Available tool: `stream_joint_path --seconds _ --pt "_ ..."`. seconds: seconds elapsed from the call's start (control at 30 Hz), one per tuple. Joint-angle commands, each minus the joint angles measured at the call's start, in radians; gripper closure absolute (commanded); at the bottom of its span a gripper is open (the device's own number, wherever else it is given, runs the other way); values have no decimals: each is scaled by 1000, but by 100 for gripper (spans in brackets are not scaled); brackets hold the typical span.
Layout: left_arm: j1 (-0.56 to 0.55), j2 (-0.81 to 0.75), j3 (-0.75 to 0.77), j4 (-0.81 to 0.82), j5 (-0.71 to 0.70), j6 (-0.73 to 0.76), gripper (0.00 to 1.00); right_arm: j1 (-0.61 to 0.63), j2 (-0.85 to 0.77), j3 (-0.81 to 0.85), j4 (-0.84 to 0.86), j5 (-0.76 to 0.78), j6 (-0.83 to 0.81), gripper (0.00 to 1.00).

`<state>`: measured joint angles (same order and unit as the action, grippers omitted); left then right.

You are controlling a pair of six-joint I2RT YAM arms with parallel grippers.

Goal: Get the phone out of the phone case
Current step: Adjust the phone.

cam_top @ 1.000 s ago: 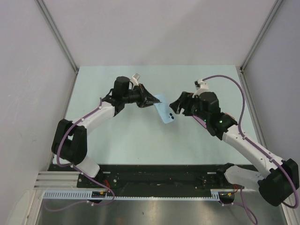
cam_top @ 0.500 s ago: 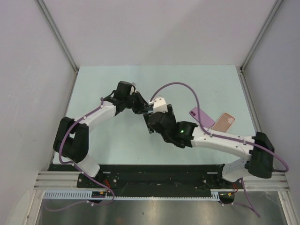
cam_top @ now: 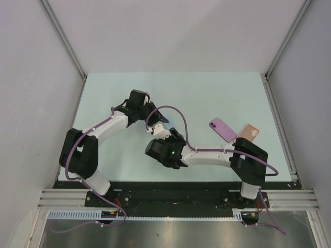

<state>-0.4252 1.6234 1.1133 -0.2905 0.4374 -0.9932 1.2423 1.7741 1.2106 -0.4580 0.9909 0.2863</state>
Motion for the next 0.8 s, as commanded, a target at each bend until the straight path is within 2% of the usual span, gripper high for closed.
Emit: stream_joint_path --seconds 0.0,0.03,0.07,0.13,0.17,0.2,0.3,0.4,0.43,0.5,0.53,0.6,0.7,0.77 --pt "2 -14 46 30 18 1 100 -15 25 49 24 103 4 42" --pt "2 -16 43 30 20 -1 100 -18 31 50 45 104 -7 46" --pt "2 -17 42 30 21 -2 100 -20 31 49 54 103 -15 58" --pt "2 -20 40 31 21 -1 100 -23 36 52 74 109 -25 74" --pt "2 -22 39 34 24 -1 100 -24 33 56 78 114 -27 92" --pt "0 -26 31 48 30 -4 100 -26 33 56 79 117 -29 100" --pt "0 -31 20 83 55 -7 99 -32 16 56 76 114 -15 100" --pt "2 -34 23 123 89 2 63 -67 -27 55 36 49 71 100" --pt "0 -36 26 128 102 4 34 -81 -41 52 21 -9 92 100" --pt "5 -46 33 128 101 5 18 -121 -100 24 35 -69 117 100" --pt "6 -57 30 131 89 4 7 -133 -126 9 65 -149 114 100" --pt "20 -95 20 151 78 4 1 -181 -200 -23 84 -237 131 100" --pt "52 -138 14 168 90 16 0 -260 -316 -74 145 -409 145 100" --pt "81 -161 8 172 96 19 0 -312 -382 -140 218 -594 171 100"
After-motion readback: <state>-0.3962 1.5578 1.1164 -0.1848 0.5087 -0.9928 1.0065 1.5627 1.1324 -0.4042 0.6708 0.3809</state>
